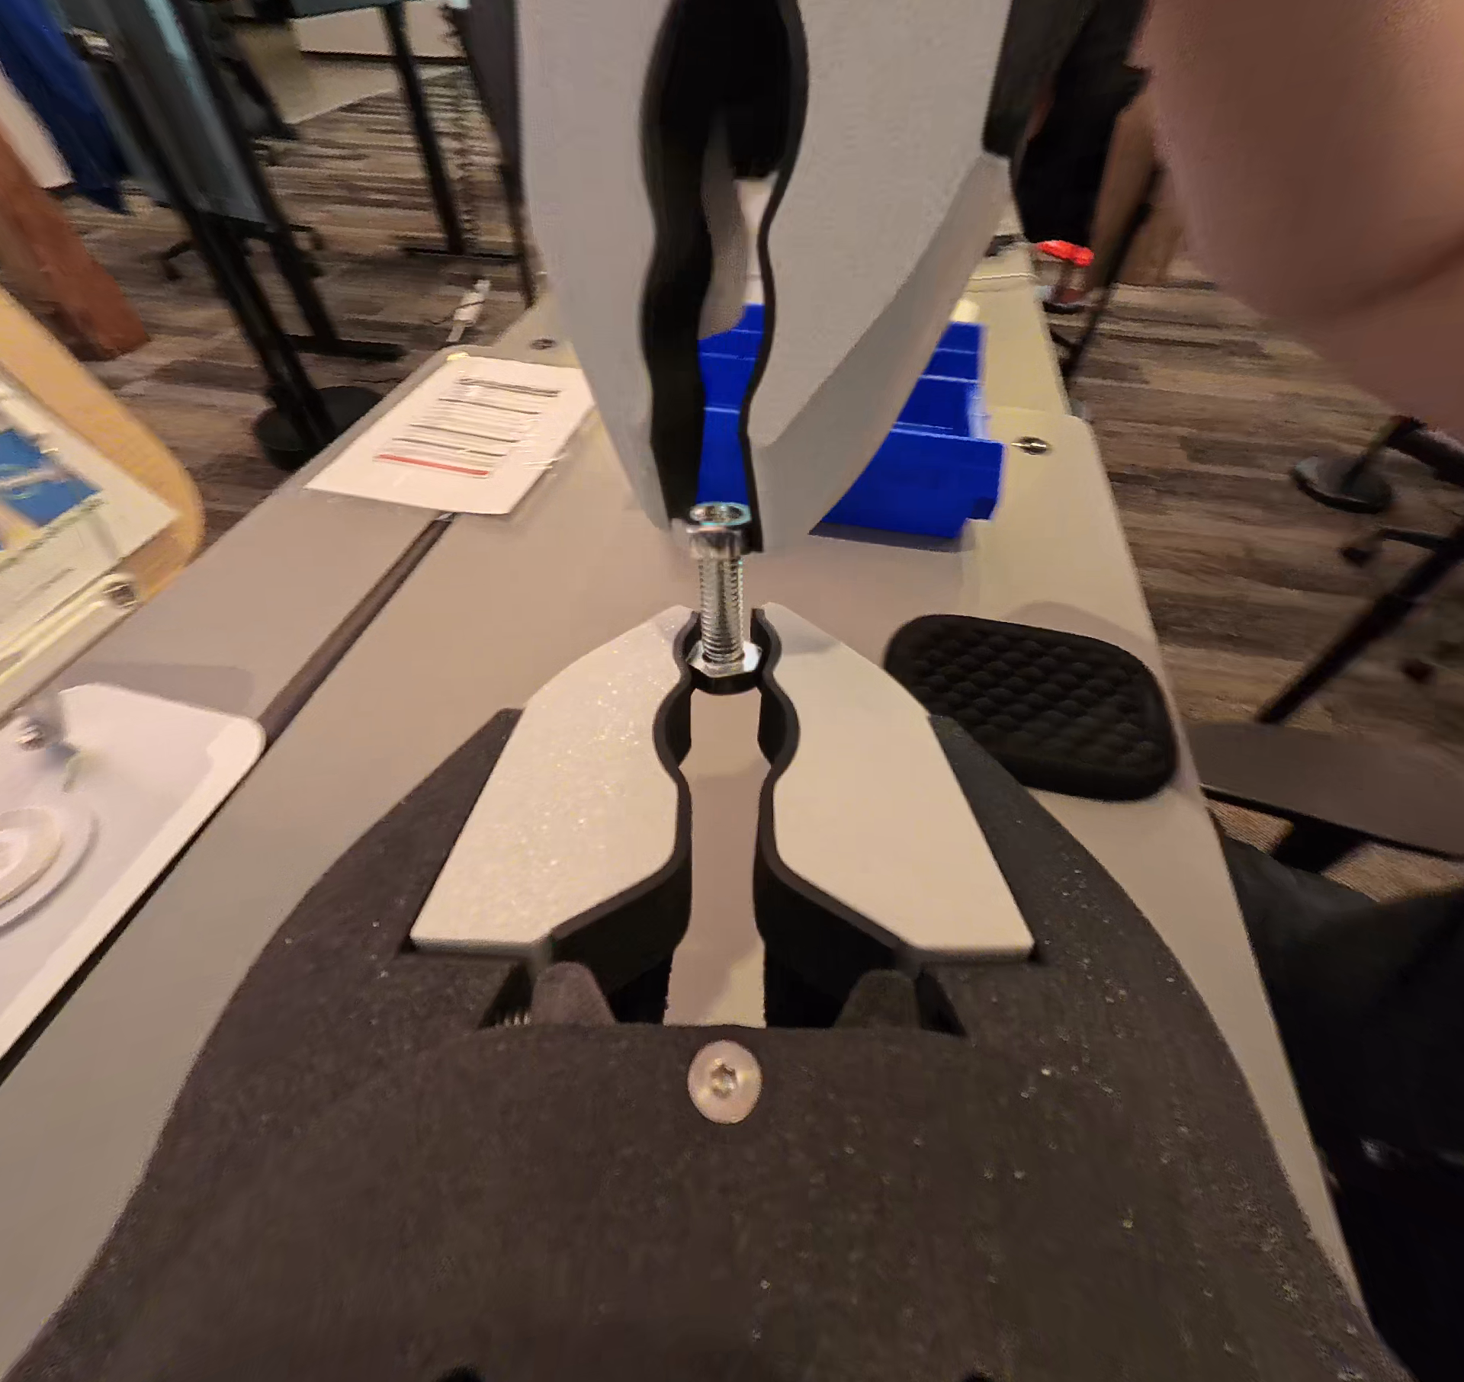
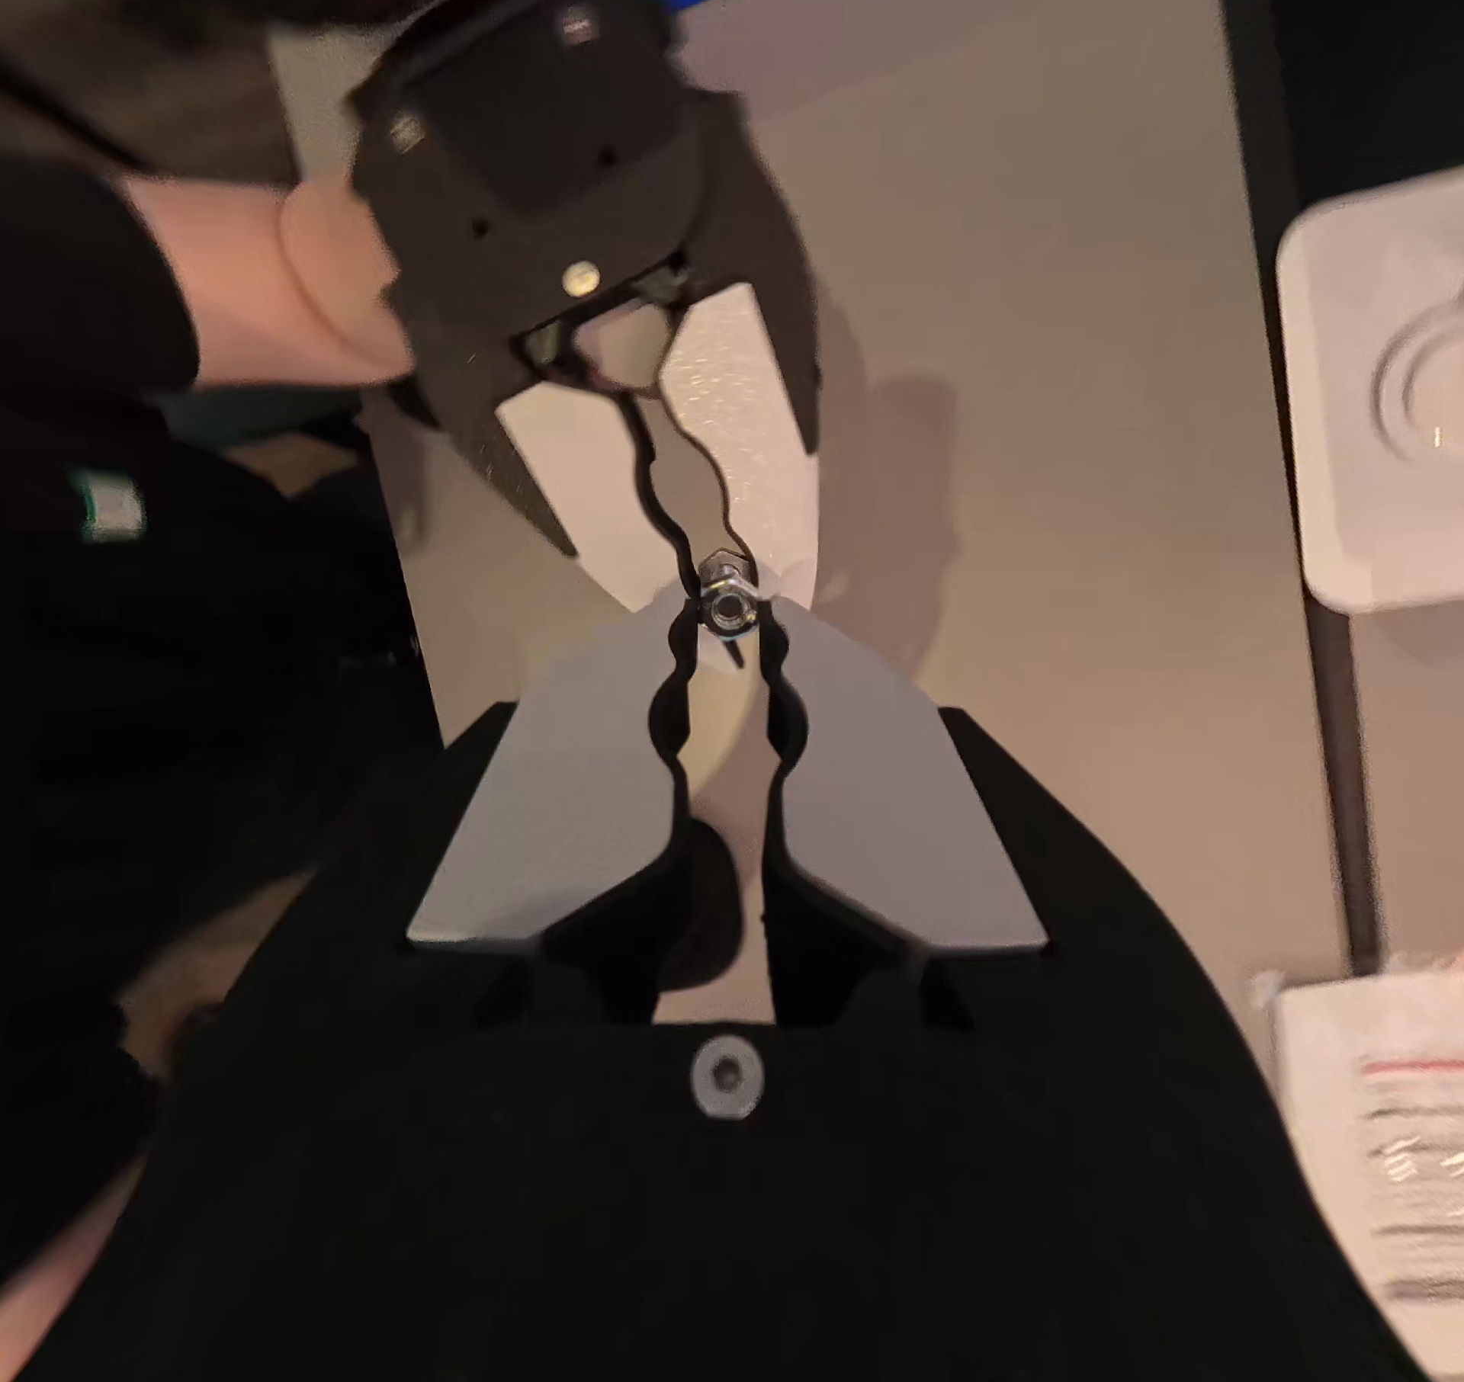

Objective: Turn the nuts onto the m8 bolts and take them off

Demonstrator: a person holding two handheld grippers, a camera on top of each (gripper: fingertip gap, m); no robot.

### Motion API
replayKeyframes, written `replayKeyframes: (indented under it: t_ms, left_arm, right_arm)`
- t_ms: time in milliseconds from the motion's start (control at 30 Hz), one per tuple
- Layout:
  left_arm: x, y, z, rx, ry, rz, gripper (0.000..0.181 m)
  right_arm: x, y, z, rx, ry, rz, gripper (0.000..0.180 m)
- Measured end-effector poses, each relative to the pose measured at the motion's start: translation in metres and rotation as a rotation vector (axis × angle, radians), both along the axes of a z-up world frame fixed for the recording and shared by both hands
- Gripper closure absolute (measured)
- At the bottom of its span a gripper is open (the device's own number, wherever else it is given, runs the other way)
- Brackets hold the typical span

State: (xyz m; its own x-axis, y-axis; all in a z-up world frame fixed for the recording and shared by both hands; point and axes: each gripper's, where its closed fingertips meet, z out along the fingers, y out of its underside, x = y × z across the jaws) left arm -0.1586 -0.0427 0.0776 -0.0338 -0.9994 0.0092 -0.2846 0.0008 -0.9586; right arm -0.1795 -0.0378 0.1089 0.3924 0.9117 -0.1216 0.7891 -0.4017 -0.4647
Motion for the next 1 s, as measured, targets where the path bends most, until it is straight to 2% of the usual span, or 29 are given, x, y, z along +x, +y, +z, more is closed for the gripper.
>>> replayKeyframes:
  t_ms: [100,267,500,767,867,1000]
  left_arm:
    - [-0.006,-0.031,0.001,-0.07,0.015,-0.194,0.169]
    - [-0.025,-0.083,0.007,-0.262,0.021,-0.549,0.169]
    - [-0.045,-0.12,0.012,-0.422,0.015,-0.88,0.169]
    - [-0.055,-0.133,0.017,-0.519,0.004,-1.03,0.169]
    - [-0.055,-0.134,0.016,-0.494,0.003,-1.03,0.169]
    - [-0.047,-0.127,0.015,-0.418,-0.011,-0.93,0.169]
  right_arm:
    - [-0.004,-0.023,0.001,0.13,-0.001,0.323,0.166]
    - [-0.016,-0.062,0.005,0.226,0.084,0.613,0.166]
    - [-0.028,-0.091,0.006,0.372,0.094,0.78,0.166]
    - [-0.032,-0.101,0.007,0.412,0.066,0.847,0.166]
    - [-0.034,-0.103,0.008,0.39,0.084,0.849,0.166]
    - [-0.032,-0.097,0.01,0.36,0.113,0.798,0.165]
